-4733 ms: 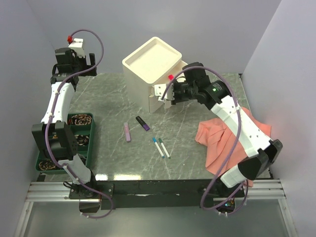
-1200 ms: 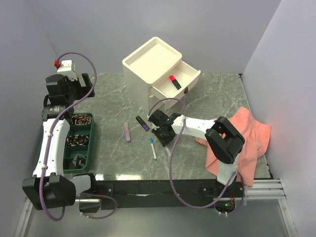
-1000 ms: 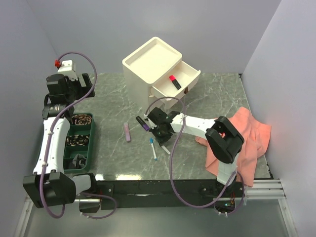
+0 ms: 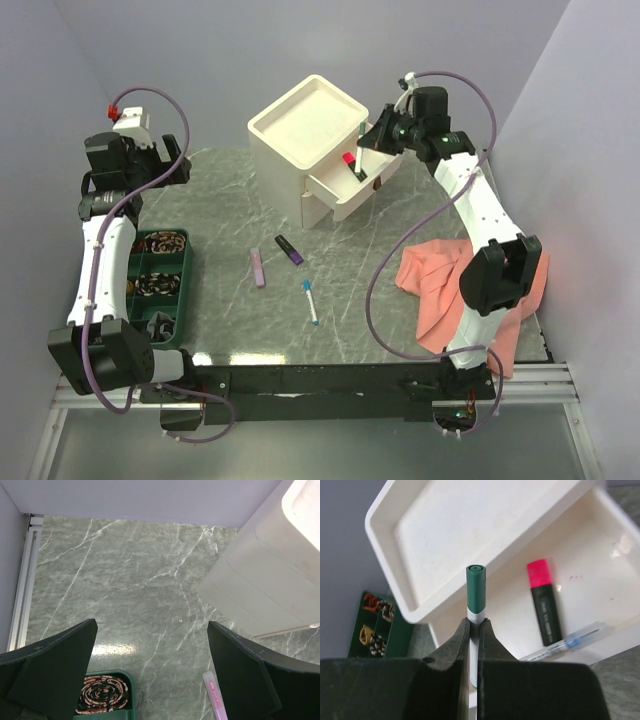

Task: Sort the stationery into containers
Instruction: Place the pen in the drawer.

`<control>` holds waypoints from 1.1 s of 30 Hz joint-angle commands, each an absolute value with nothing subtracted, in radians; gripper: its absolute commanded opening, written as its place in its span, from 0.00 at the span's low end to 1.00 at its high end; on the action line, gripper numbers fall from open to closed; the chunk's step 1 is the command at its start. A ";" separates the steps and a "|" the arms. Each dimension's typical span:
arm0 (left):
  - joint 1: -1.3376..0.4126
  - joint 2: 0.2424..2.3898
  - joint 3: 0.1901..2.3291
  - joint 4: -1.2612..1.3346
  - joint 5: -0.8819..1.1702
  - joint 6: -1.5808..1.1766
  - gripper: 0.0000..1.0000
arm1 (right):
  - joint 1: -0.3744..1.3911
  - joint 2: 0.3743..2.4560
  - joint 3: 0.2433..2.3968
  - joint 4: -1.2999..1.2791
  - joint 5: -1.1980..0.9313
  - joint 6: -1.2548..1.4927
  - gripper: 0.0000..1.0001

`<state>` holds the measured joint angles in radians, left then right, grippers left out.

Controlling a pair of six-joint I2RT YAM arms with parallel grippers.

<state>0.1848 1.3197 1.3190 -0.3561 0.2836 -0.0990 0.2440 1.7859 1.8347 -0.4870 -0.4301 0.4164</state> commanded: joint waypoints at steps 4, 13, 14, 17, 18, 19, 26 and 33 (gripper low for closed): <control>0.201 1.301 1.333 -0.345 0.304 -0.100 0.99 | 0.186 1.850 1.970 -0.448 -0.371 0.462 0.00; 0.221 1.298 1.338 -0.342 0.301 -0.098 0.99 | 0.183 1.921 2.005 -0.454 -0.354 0.445 0.51; 0.222 1.298 1.333 -0.342 0.302 -0.098 1.00 | 0.183 1.919 2.009 -0.450 -0.360 0.445 0.54; 0.225 1.296 1.330 -0.338 0.305 -0.100 0.99 | 0.183 1.896 2.016 -0.443 -0.377 0.446 0.58; 0.225 1.296 1.330 -0.336 0.308 -0.104 1.00 | 0.183 1.885 2.013 -0.443 -0.382 0.442 0.59; 0.225 1.296 1.330 -0.334 0.310 -0.106 0.99 | 0.183 1.872 2.008 -0.442 -0.399 0.424 0.59; 0.227 1.293 1.341 -0.325 0.302 -0.112 1.00 | 0.375 1.652 1.904 -0.549 -0.347 0.160 0.60; 0.227 1.264 1.309 -0.330 0.273 -0.120 1.00 | 0.731 1.427 1.413 -0.529 -0.171 0.083 0.57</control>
<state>0.2226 1.3163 1.3167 -0.3588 0.2897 -0.1024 0.5953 1.4948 1.5822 -0.5095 -0.2825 0.1623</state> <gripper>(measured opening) 0.995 0.578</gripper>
